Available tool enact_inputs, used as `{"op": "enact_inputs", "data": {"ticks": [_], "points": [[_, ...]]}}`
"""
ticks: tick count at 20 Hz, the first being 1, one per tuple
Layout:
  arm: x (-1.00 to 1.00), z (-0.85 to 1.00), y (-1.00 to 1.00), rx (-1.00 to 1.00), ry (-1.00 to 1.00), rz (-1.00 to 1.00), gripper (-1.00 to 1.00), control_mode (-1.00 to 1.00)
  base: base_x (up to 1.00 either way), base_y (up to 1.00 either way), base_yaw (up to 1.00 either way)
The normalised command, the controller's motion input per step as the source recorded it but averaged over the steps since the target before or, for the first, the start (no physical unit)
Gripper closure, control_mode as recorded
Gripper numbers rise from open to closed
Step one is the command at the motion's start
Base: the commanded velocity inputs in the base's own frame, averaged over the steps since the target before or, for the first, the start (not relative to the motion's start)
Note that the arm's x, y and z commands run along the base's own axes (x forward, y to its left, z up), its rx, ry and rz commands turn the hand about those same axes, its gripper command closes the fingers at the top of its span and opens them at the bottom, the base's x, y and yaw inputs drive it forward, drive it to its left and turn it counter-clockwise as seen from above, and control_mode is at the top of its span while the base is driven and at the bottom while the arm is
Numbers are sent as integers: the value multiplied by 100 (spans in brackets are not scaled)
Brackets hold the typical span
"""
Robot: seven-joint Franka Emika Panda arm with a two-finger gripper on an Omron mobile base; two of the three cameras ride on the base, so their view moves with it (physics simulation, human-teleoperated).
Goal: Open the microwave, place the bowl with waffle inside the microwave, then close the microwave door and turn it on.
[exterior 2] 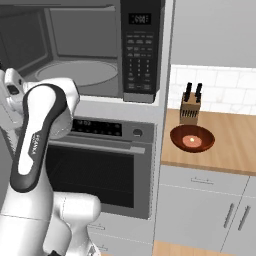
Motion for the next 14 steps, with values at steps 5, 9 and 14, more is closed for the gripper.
{"op": "enact_inputs", "data": {"ticks": [5, 9, 14], "points": [[-3, 0, 3, 0, -7, -2, -100, -100, 0, 0, 0], [-5, 0, -57, 0, -3, -14, -100, -100, 0, 0, 0], [-5, 0, -100, 0, 0, -22, -100, -100, 0, 0, 0]]}}
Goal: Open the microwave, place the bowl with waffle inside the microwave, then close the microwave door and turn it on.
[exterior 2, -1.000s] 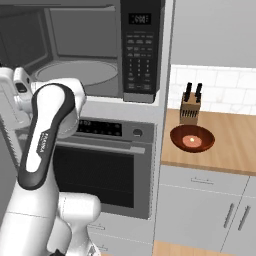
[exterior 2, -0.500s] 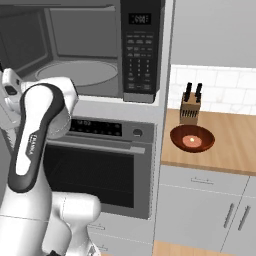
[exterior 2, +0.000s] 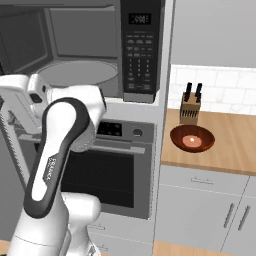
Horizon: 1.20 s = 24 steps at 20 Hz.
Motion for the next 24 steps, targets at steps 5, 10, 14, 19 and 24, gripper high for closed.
{"op": "enact_inputs", "data": {"ticks": [5, 10, 14, 19, 24], "points": [[-15, 0, -100, 0, 1, -31, -100, -100, 0, 0, 0], [-26, -6, -100, 0, 8, -50, -100, -100, 0, 0, 0], [-6, -24, -100, 0, 10, -55, -100, -100, 0, 0, 0], [0, -41, -100, 0, 9, -54, -100, -100, 0, 0, 0], [0, -47, -100, -1, 3, -48, -100, -100, 0, 0, 0]]}}
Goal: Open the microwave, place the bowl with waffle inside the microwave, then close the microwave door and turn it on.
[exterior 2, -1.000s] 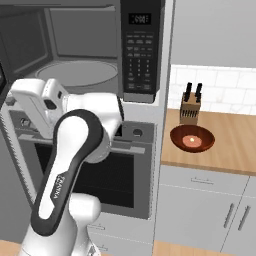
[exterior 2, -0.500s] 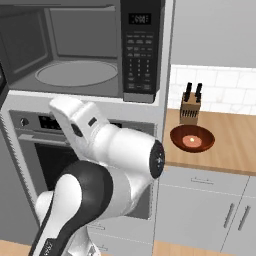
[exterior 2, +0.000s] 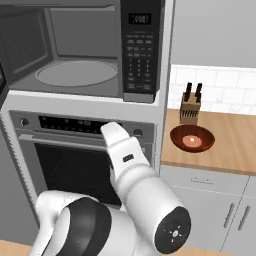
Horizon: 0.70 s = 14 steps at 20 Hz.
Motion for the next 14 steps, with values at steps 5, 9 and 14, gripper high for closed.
{"op": "enact_inputs", "data": {"ticks": [5, 9, 14], "points": [[7, -45, -93, -3, 1, -34, -100, -100, 0, 0, 0], [24, -43, -72, -5, 3, -26, -100, -100, 0, 0, 0], [46, -48, -46, -5, 2, -20, -100, -100, 0, 0, 0]]}}
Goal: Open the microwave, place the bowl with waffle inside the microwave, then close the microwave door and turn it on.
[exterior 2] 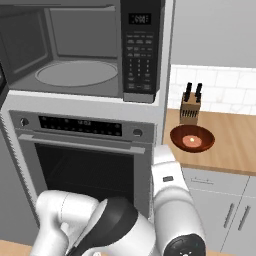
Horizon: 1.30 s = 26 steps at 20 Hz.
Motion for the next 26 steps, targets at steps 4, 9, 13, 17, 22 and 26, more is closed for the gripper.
{"op": "enact_inputs", "data": {"ticks": [4, 9, 13, 17, 22, 26], "points": [[57, -51, -29, -4, 0, -13, -100, -100, 0, 0, 0], [54, -37, -16, 0, 0, -5, -100, -100, 0, 0, 0], [41, -13, -18, 3, 0, 0, -100, -100, 0, 0, 0], [42, -6, -24, 10, 0, 8, -100, -100, 0, 0, 0], [43, -7, -30, 11, 2, 18, -100, -100, 0, 0, 0], [41, -13, -29, 8, 3, 22, -100, -100, 0, 0, 0]]}}
